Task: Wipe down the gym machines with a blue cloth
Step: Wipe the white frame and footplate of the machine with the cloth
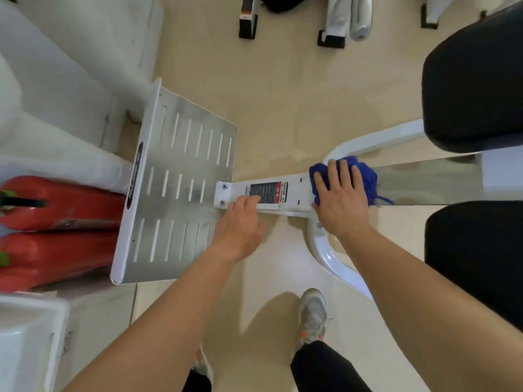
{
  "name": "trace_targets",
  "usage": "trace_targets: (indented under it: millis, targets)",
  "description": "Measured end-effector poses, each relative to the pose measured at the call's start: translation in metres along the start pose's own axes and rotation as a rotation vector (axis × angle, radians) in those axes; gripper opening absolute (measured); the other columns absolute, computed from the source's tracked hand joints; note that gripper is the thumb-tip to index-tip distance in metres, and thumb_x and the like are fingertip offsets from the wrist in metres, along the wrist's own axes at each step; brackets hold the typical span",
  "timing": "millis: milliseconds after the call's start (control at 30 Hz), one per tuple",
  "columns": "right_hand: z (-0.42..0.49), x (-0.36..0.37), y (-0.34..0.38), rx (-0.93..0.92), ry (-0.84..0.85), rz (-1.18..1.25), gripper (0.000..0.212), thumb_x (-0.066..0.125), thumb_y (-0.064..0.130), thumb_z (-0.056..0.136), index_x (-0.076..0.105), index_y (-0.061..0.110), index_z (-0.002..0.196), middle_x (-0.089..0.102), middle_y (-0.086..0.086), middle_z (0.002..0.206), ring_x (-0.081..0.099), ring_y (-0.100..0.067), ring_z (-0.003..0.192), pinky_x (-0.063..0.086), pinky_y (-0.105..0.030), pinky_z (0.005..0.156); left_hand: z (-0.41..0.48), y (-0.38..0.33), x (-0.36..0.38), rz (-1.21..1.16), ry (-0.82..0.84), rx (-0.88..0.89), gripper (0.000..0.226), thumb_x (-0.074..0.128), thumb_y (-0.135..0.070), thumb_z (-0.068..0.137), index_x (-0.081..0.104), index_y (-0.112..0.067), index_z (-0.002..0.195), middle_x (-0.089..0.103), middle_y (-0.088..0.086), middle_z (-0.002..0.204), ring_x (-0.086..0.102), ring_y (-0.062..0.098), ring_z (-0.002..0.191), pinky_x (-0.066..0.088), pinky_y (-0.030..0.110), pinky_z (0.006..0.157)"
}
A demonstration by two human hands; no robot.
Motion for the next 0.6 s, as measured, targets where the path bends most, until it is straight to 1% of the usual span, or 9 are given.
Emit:
trace_targets:
  millis: [33, 67, 133, 200, 267, 333, 400, 500, 600]
  targets:
    - [-0.002, 0.017, 0.008, 0.016, 0.013, -0.032, 0.067, 0.040, 0.045, 0.098, 0.024, 0.014, 0.155, 0.016, -0.021, 0.161, 0.011, -0.040, 0.149, -0.001, -0.051, 0.120, 0.008, 0.004, 0.014, -0.023, -0.013, 0.014, 0.061, 0.050, -0.023, 0.093, 0.030, -0.016, 0.150, 0.035, 0.003, 0.149, 0.035, 0.023, 0.134, 0.034, 0.037, 0.105]
    - [-0.005, 0.022, 0.015, 0.016, 0.011, -0.025, 0.069, 0.037, 0.045, 0.098, 0.021, 0.011, 0.156, 0.011, -0.022, 0.162, 0.006, -0.040, 0.150, -0.005, -0.049, 0.120, 0.012, 0.003, 0.021, -0.056, -0.021, 0.024, 0.061, 0.050, -0.022, 0.094, 0.028, -0.016, 0.151, 0.033, 0.003, 0.151, 0.034, 0.023, 0.135, 0.033, 0.037, 0.107]
    - [-0.012, 0.036, 0.033, -0.008, -0.017, -0.030, 0.071, 0.030, 0.045, 0.098, 0.019, 0.009, 0.157, 0.008, -0.023, 0.163, 0.004, -0.039, 0.151, -0.005, -0.049, 0.122, 0.020, 0.000, 0.044, -0.126, -0.041, 0.084, 0.063, 0.048, -0.021, 0.095, 0.024, -0.018, 0.153, 0.030, 0.000, 0.154, 0.031, 0.020, 0.138, 0.032, 0.036, 0.109]
    - [-0.015, 0.040, 0.041, -0.001, -0.065, -0.021, 0.071, 0.024, 0.046, 0.096, 0.023, 0.009, 0.156, 0.013, -0.021, 0.163, 0.010, -0.037, 0.151, 0.000, -0.048, 0.124, 0.031, -0.006, 0.059, -0.174, -0.081, 0.182, 0.061, 0.045, -0.022, 0.097, 0.023, -0.022, 0.154, 0.030, -0.004, 0.156, 0.030, 0.016, 0.140, 0.032, 0.035, 0.111]
    - [-0.020, 0.035, 0.036, 0.047, -0.093, 0.011, 0.071, 0.025, 0.050, 0.096, 0.032, 0.010, 0.154, 0.025, -0.019, 0.161, 0.019, -0.035, 0.150, 0.004, -0.048, 0.123, 0.041, -0.017, 0.067, -0.223, -0.093, 0.272, 0.058, 0.041, -0.022, 0.100, 0.023, -0.026, 0.154, 0.026, -0.007, 0.159, 0.025, 0.012, 0.143, 0.028, 0.033, 0.115]
    - [-0.022, 0.024, 0.027, 0.079, -0.166, 0.016, 0.065, 0.028, 0.049, 0.098, 0.041, 0.012, 0.149, 0.036, -0.016, 0.157, 0.028, -0.034, 0.147, 0.009, -0.049, 0.123, 0.053, -0.030, 0.068, -0.211, -0.153, 0.376, 0.054, 0.039, -0.023, 0.103, 0.025, -0.026, 0.155, 0.021, -0.008, 0.161, 0.020, 0.010, 0.146, 0.025, 0.031, 0.118]
    - [-0.025, 0.016, 0.013, 0.066, -0.226, 0.013, 0.055, 0.031, 0.039, 0.098, 0.051, 0.013, 0.143, 0.044, -0.014, 0.152, 0.036, -0.033, 0.143, 0.014, -0.049, 0.121, 0.065, -0.043, 0.070, -0.223, -0.186, 0.459, 0.050, 0.038, -0.026, 0.104, 0.030, -0.026, 0.154, 0.023, -0.007, 0.162, 0.022, 0.011, 0.146, 0.024, 0.031, 0.118]
    - [-0.041, 0.010, -0.005, 0.072, -0.361, -0.018, 0.043, 0.041, 0.021, 0.096, 0.057, 0.011, 0.134, 0.051, -0.011, 0.147, 0.043, -0.030, 0.138, 0.019, -0.049, 0.120, 0.076, -0.060, 0.078, -0.272, -0.131, 0.528, 0.049, 0.034, -0.039, 0.104, 0.034, -0.028, 0.152, 0.026, -0.007, 0.161, 0.023, 0.012, 0.146, 0.026, 0.036, 0.119]
    - [-0.052, 0.008, -0.015, 0.166, -0.434, -0.069, 0.040, 0.041, 0.023, 0.101, 0.056, 0.010, 0.136, 0.049, -0.010, 0.148, 0.043, -0.029, 0.139, 0.019, -0.051, 0.118, 0.088, -0.076, 0.079, -0.276, -0.142, 0.569, 0.053, 0.031, -0.045, 0.103, 0.034, -0.025, 0.153, 0.026, -0.004, 0.161, 0.019, 0.013, 0.148, 0.018, 0.032, 0.121]
Point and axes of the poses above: each hand's wrist, its own z-axis towards the middle knuckle, its own x-axis out of the palm, y = z × x, the point moved 6 cm from there along z, towards the middle knuckle
